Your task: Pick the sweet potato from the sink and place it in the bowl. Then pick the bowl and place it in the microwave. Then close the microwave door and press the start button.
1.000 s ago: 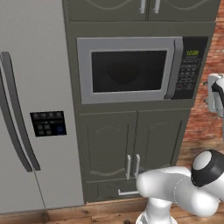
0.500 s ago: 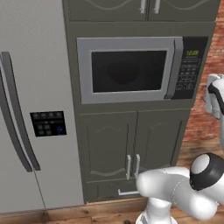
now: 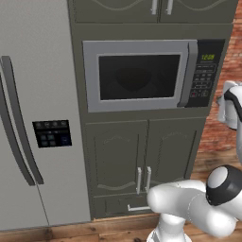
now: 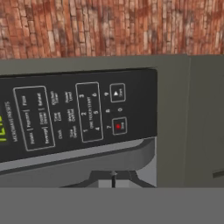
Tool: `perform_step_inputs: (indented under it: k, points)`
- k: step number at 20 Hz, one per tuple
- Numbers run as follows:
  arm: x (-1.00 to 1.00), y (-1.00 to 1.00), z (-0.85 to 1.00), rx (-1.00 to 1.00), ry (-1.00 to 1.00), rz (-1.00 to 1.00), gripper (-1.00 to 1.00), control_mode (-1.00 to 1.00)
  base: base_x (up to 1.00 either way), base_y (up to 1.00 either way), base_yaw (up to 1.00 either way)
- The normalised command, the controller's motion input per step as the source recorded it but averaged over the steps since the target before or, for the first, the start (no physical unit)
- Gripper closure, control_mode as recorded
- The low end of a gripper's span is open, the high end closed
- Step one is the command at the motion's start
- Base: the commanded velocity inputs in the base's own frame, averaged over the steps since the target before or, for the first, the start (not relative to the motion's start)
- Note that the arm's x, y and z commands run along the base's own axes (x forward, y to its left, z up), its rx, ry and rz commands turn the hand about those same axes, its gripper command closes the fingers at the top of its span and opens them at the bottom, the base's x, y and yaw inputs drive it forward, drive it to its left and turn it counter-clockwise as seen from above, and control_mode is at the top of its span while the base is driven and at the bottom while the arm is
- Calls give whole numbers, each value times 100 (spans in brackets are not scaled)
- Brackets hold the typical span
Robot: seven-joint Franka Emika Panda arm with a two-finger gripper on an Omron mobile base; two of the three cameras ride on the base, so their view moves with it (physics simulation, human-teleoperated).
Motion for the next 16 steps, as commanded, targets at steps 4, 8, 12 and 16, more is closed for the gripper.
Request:
perform_step_inputs:
  k: [4,8,12,16]
  points:
    - [22,4,-14,6,-8,0,100,-100,0,0,0]
    - [23,1,-10,6,-7,0,100,-100,0,0,0]
    - [14,0,-3,5,-6,0,100,-100,0,0,0]
    - [17,0,0,3,-5,0,100,-100,0,0,0]
